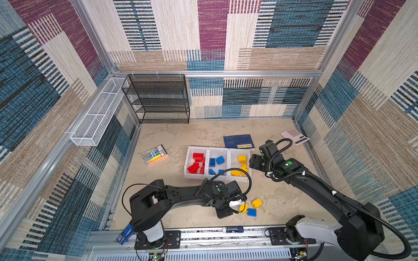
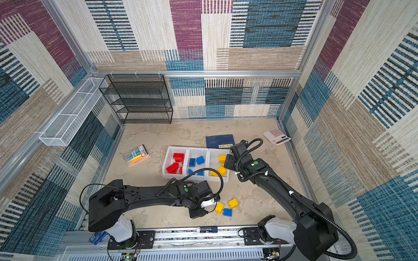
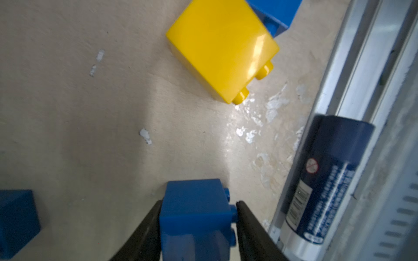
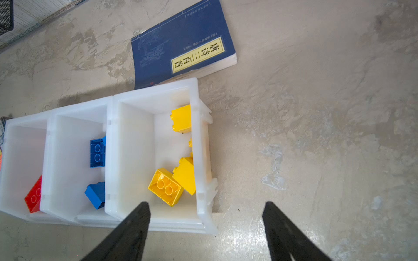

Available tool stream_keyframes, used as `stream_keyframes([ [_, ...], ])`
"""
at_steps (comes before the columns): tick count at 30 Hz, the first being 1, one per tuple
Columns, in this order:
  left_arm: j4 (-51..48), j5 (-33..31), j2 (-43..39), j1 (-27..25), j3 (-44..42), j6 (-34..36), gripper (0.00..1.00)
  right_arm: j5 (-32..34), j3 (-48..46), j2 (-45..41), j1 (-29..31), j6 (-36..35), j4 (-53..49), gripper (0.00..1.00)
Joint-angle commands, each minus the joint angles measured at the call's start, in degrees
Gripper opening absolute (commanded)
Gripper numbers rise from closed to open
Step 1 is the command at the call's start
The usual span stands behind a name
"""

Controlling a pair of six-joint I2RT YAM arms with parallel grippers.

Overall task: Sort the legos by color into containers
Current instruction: 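Close the left gripper on the blue brick and lift it, then carry the blue brick over the middle bin and release it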

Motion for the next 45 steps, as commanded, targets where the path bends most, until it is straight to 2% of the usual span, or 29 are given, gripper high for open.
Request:
stream_keyframes([
  [1, -1.0, -0.7, 0.0, 0.0, 0.7, -0.1, 0.49, 0.4, -0.2, -0.8, 0.0, 0.9, 0.1, 0.81],
  [7, -1.3, -2.7, -2.1, 0.6, 1.5, -0.9, 0.45, 0.8, 0.0, -1.7, 0.0, 0.7, -0.2, 0.8],
  [11, -2.1, -2.5, -4.0, 3.1, 3.8, -1.0, 0.44, 0.7, 0.2, -1.8, 0.0, 0.7, -0.3, 0.8],
  [17, -1.7, -2.2, -4.7, 12.0, 10.9, 1.3, 0.44, 0.9, 0.6, -2.2, 0.0, 0.5, -0.3, 0.8],
  [22, -0.7, -1.9, 1.4, 19.9, 17.7, 3.0, 0.44, 0.5, 0.5, -2.0, 0.0, 0.5, 0.0, 0.8],
  [25, -0.2, -1.7, 5.2, 22.9, 20.5, 2.5, 0.44, -0.1, 0.5, -2.0, 0.0, 0.4, 0.0, 0.79],
  [29, -0.1, -2.7, 8.1, 24.6, 22.1, 1.5, 0.47, -0.2, 0.3, -2.7, 0.0, 0.5, 0.1, 0.79],
  [33, 0.3, -3.7, 8.3, 25.5, 22.3, 0.3, 0.63, -0.3, -0.1, -3.2, 0.0, 0.6, 0.0, 0.8],
  [35, 0.4, -3.7, 7.8, 25.6, 22.2, -0.1, 0.67, -0.6, -0.3, -3.1, -0.1, 0.7, -0.1, 0.8],
  [40, 0.5, -3.9, 6.5, 25.7, 21.4, -1.8, 0.69, -1.5, -1.0, -2.5, 0.0, 1.3, -0.1, 0.8],
  [45, 3.2, -2.5, 2.8, 26.0, 18.3, -8.6, 0.69, -3.8, -3.6, -2.6, 0.1, 3.0, -0.3, 0.76],
])
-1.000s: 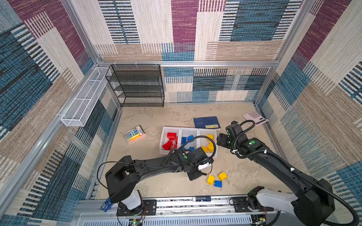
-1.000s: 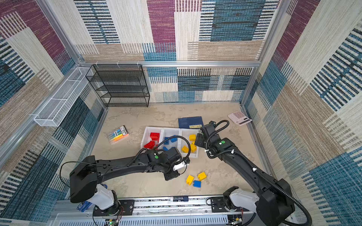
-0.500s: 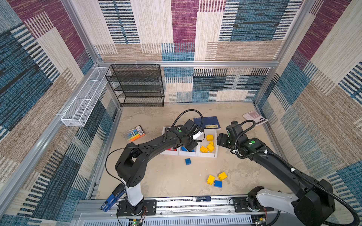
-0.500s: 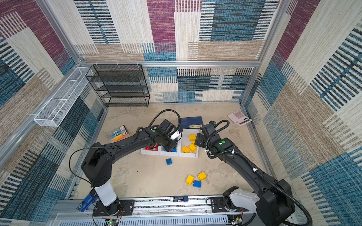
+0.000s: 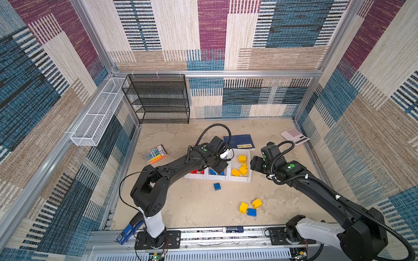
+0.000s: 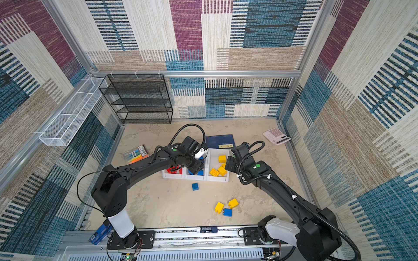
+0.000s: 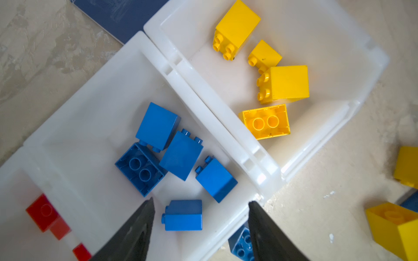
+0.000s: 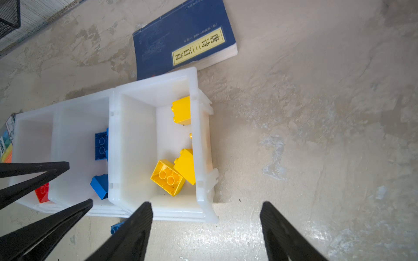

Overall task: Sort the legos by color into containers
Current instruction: 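Carry the blue brick over the middle bin and release it, then move the left gripper over the red bin while the right gripper lowers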

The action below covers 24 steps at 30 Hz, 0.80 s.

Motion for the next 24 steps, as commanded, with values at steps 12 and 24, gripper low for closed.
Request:
stream_keyframes([
  [12, 5.8, 1.4, -8.5, 3.3, -8.6, -13.2, 0.7, 0.6, -6.6, -0.9, 9.9, 11.7, -3.9, 0.75],
  [24, 8.4, 1.6, -12.6, 4.4, -14.9, -15.0, 0.7, 6.1, -9.6, 1.0, 17.6, 31.9, -10.6, 0.73],
])
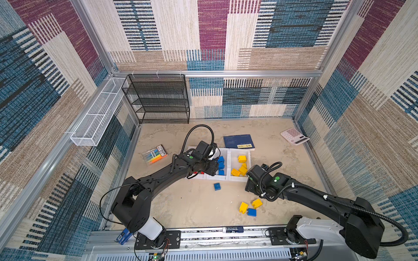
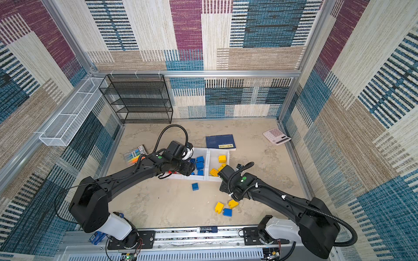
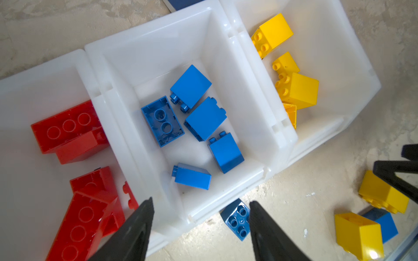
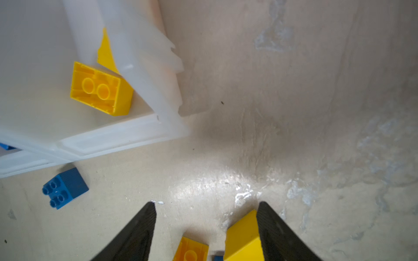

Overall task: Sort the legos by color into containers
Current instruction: 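Move the left gripper over the red bin while the right gripper lowers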

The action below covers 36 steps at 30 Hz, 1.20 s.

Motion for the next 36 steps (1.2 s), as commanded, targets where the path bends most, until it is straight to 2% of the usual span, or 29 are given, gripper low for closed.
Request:
stream_keyframes([
  [1, 1.8, 0.1, -0.9, 0.3, -1.0, -2.0, 0.7, 2.7, -1.0, -0.7, 0.8, 8.1, -2.7, 0.73],
  [7, 3.4, 1.5, -1.8, 0.3, -3.2, -3.1, 0.7, 1.6, -3.3, -1.4, 3.1, 13.5, -4.4, 0.71],
  [19, 4.2, 2.2, -1.9, 0.3, -5.0, -3.6, 0.7, -1.4, -6.1, -1.2, 6.4, 18.1, -4.5, 0.65],
  [36, 4.1, 2.4, -1.4, 0.4, -5.1, -3.4, 0.7, -2.6, -5.8, 1.6, 7.7, 16.5, -1.0, 0.53],
])
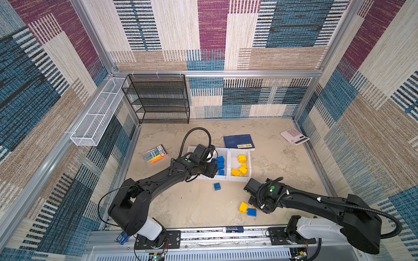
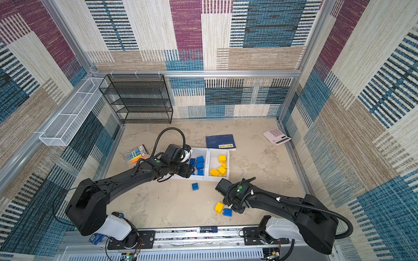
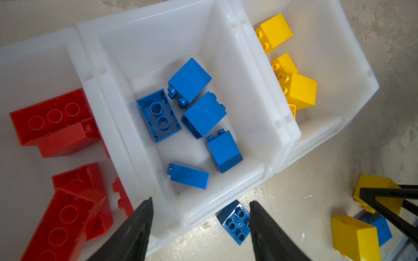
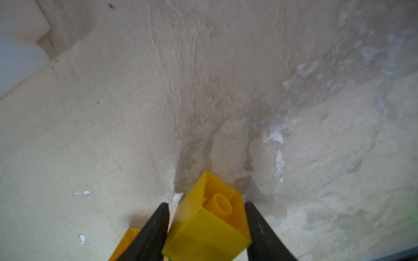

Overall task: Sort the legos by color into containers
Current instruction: 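Move the left gripper over the red bin while the right gripper lowers, then grasp the tall yellow brick with the right gripper and drop it into the yellow bin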

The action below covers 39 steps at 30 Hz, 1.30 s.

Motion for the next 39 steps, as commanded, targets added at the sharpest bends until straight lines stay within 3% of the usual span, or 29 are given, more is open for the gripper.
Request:
stream_keyframes([
  [1, -1.6, 0.6, 0.1, 0.0, 0.1, -1.2, 0.7, -0.1, 0.8, 0.5, 0.1, -0.6, 1.3, 0.52],
  [9, -1.8, 0.5, -0.2, 0.0, -0.1, -0.8, 0.7, 0.6, 1.3, 1.1, 0.1, -1.0, 1.9, 0.43],
  [19, -2.5, 0.4, -0.8, 0.0, 0.2, -0.7, 0.7, 4.4, 4.9, -0.6, -0.1, -2.9, -0.9, 0.43],
  [26, -3.2, 0.1, -2.3, 0.0, -0.4, -0.4, 0.7, 7.1, 14.3, 2.5, -7.3, -15.6, 1.9, 0.43],
  [33, -3.3, -0.9, -5.0, 0.0, -2.4, -1.4, 0.7, 3.6, 25.0, 13.6, -14.3, -32.9, 10.4, 0.45],
  [37, -3.4, -0.9, -6.4, 0.0, -3.5, -2.1, 0.7, 1.9, 29.1, 19.0, -15.9, -37.4, 12.3, 0.46],
  [39, -3.5, -1.0, -6.8, 0.0, -4.0, -2.6, 0.7, 1.3, 30.4, 20.5, -16.2, -38.4, 12.9, 0.54],
])
